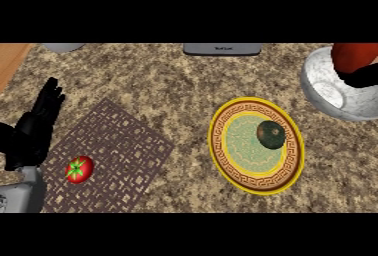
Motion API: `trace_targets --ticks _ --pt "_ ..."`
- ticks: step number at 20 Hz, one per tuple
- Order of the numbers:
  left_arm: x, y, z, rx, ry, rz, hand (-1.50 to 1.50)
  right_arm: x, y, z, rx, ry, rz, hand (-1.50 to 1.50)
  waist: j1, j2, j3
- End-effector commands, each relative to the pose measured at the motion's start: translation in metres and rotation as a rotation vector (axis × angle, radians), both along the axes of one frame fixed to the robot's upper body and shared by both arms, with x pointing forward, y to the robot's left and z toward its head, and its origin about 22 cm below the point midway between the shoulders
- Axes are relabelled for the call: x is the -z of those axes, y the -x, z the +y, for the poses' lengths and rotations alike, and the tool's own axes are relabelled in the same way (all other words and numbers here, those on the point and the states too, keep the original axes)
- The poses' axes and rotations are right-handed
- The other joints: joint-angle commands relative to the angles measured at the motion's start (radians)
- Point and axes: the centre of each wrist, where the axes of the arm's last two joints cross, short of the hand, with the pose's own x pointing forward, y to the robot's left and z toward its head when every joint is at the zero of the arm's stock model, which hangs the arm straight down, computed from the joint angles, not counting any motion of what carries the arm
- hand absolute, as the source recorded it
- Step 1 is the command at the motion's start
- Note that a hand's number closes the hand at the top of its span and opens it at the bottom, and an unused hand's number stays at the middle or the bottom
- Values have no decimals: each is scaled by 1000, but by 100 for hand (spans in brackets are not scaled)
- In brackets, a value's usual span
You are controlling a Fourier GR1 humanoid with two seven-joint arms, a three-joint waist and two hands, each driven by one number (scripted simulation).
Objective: Pick the bell pepper from the plate and place it in the bowl
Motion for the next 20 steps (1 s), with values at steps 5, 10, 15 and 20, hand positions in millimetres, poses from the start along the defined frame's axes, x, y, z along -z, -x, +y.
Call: trace_targets --ticks 5,10,15,20 --pt "-3 -1 2 10 -2 -5 0 40 -48 -48 19 -21 20 150 15 4 0" --pt "2 -10 -18 34 11 1 0 68 -65 -54 23 -31 -3 150 28 10 1" --pt "-15 -18 -10 30 10 -7 0 67 -54 -99 185 64 308 150 46 21 2" --pt "6 -12 -15 49 18 7 0 98 -35 -130 77 -39 359 -150 36 18 3"
